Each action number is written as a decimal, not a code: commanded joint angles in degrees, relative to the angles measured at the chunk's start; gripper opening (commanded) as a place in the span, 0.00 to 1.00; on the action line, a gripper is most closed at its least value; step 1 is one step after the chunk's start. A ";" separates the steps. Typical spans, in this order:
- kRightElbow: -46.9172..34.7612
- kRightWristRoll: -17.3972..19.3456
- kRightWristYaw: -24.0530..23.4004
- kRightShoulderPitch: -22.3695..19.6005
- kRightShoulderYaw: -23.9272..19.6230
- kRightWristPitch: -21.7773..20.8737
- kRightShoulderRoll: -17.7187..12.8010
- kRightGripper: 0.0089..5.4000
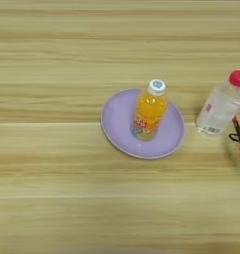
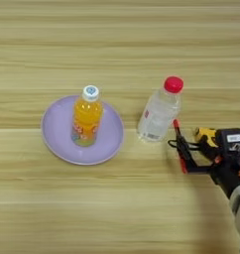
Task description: Move the objects on the table
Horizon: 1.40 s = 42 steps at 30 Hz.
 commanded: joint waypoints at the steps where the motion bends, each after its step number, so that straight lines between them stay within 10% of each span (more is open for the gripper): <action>1: -5.86 0.53 1.03 0.05 -0.18 0.29 -2.45 0.99; 20: -15.17 2.60 9.80 5.52 7.03 6.51 -3.25 0.99; 42: -10.63 -2.69 5.03 -3.60 22.59 -0.65 3.75 0.99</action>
